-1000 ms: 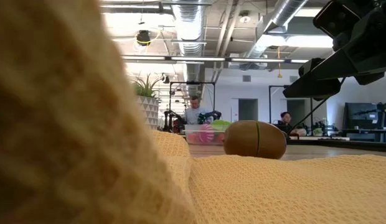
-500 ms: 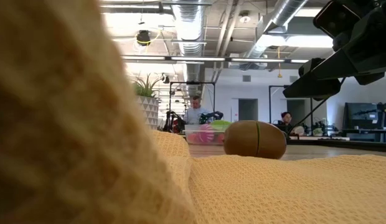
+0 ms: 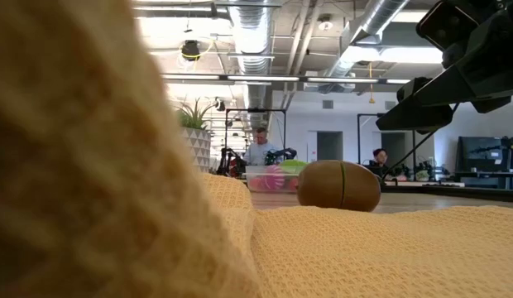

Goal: Pick and placing Produce into tupperware
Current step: Put the orange into the transparent bin

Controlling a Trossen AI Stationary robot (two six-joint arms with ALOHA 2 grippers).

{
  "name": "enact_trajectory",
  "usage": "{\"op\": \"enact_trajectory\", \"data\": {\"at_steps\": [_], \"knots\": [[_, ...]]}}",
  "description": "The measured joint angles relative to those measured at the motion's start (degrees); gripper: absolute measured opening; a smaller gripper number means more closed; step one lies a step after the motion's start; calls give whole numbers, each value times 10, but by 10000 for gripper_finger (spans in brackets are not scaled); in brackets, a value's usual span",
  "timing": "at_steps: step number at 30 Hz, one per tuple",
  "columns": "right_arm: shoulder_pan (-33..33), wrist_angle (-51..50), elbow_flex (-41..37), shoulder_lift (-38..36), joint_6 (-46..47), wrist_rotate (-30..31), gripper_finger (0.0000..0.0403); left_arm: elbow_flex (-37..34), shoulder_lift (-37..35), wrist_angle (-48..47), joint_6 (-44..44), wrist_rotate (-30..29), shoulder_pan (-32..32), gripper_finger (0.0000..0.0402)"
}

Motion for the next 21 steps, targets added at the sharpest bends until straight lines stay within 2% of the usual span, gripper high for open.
{"op": "enact_trajectory", "data": {"at_steps": [11,18,21], "knots": [[0,0,0,0,4,0,336,0,3,8,-55,6,-15,316],[0,0,0,0,11,-13,336,0,57,19,-47,74,-15,316],[0,1,0,0,11,-13,336,0,67,23,-32,83,-15,316]]}}
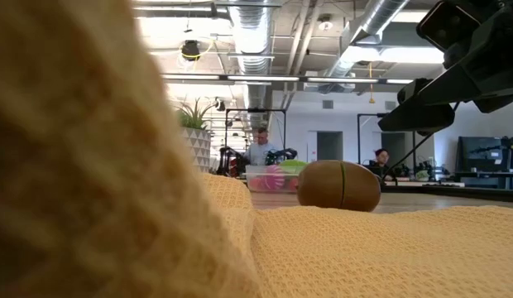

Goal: Pick and placing Produce into tupperware
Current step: Put the orange into the transparent bin

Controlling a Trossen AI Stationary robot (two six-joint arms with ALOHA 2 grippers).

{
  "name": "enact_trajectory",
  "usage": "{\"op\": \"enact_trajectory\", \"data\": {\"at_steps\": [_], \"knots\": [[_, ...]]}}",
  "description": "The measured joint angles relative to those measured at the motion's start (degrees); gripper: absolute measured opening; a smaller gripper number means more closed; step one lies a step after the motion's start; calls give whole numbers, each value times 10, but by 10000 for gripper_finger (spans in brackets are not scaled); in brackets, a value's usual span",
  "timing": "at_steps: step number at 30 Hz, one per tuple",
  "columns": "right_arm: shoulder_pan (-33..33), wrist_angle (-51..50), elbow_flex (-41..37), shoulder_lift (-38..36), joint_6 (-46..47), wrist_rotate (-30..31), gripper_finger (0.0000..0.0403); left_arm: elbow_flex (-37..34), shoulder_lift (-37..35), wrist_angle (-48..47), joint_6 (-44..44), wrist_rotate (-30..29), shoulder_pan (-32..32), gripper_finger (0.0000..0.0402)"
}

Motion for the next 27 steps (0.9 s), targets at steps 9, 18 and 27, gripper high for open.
{"op": "enact_trajectory", "data": {"at_steps": [9,18,27], "knots": [[0,0,0,0,4,0,336,0,0,11,4,-17,-1,316],[0,0,0,0,4,0,336,0,0,17,4,8,-1,316],[0,0,0,0,4,0,336,0,4,36,4,9,-5,316]]}}
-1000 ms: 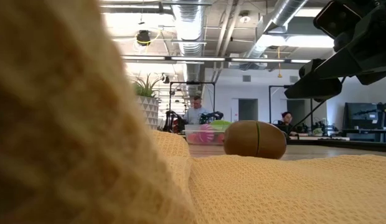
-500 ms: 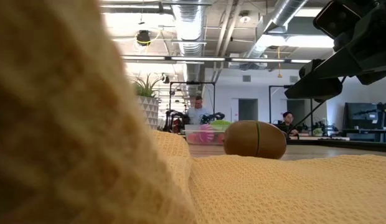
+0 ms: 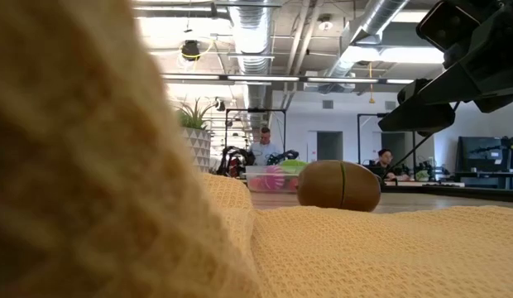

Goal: Pick and placing Produce into tupperware
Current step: Put the orange into the transparent bin

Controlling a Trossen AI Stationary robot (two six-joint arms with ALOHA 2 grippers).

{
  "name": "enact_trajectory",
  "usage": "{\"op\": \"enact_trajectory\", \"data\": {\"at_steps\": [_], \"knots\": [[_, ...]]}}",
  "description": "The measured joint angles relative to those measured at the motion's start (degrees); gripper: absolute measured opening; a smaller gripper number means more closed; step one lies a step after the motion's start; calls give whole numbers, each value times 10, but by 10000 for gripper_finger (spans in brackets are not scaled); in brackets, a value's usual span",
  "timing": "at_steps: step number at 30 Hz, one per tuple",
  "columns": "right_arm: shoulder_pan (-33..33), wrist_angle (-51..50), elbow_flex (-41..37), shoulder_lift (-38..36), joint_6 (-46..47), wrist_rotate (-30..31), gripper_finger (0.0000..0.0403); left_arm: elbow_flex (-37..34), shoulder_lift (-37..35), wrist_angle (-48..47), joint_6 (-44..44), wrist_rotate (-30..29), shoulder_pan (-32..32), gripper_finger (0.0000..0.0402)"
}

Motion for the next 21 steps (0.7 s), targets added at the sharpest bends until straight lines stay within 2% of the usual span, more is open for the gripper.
{"op": "enact_trajectory", "data": {"at_steps": [12,21], "knots": [[0,0,0,0,0,0,336,0,42,26,31,44,-3,316],[0,0,0,0,0,0,336,0,42,27,55,45,-3,316]]}}
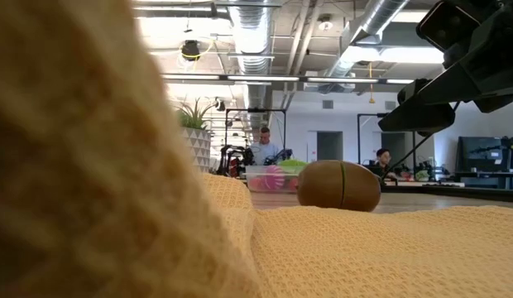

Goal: Pick and placing Produce into tupperware
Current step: Put the orange into the transparent bin

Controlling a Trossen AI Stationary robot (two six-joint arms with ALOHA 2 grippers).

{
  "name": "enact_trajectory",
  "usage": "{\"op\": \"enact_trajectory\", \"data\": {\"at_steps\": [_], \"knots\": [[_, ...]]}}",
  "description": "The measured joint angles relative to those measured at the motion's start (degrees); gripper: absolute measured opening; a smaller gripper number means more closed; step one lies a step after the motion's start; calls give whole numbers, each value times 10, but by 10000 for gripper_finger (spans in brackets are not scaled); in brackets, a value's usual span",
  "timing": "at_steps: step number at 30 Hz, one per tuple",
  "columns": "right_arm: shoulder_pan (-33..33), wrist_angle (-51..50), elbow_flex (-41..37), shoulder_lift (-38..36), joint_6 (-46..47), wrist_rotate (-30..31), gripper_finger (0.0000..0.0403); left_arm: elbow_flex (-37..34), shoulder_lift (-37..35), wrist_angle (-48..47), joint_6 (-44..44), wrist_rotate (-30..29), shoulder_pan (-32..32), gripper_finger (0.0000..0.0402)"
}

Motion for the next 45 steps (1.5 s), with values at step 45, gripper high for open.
{"op": "enact_trajectory", "data": {"at_steps": [45], "knots": [[0,0,0,0,0,0,336,20,-2,-29,157,-30,43,252]]}}
